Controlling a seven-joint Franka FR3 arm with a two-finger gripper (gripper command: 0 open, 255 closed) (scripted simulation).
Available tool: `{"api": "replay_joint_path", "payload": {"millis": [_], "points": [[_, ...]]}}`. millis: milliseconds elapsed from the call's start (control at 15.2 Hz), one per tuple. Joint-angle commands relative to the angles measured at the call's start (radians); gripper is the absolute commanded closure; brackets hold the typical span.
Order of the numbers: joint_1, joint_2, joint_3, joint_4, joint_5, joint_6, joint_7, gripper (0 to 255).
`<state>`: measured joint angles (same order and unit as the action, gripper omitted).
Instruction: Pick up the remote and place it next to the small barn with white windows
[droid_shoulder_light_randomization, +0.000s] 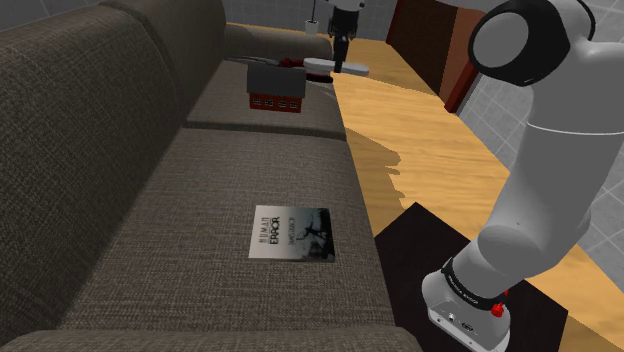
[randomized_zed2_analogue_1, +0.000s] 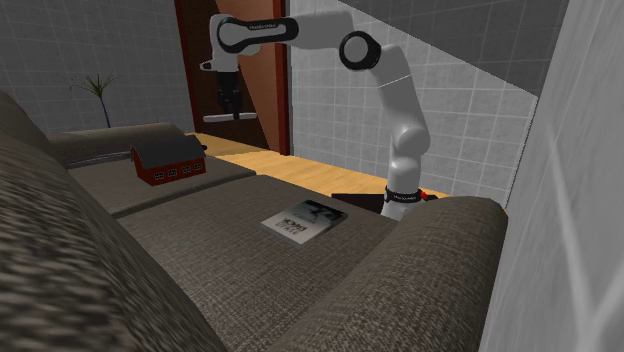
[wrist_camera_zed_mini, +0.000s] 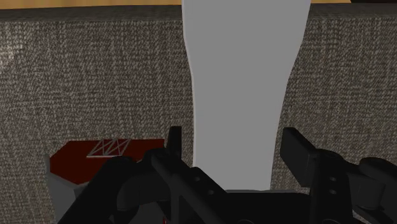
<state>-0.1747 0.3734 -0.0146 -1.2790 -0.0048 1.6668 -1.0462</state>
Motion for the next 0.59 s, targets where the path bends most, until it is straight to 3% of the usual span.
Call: {"api": "replay_joint_path", "payload": {"millis": [0, 528], "points": [[-0.004, 0.004, -0.001, -0.013, 0.001, 0.018, -0.006, 255], [-0.003, -0.005, -0.001, -0.134, 0.000, 0.130, -0.005, 255]]}}
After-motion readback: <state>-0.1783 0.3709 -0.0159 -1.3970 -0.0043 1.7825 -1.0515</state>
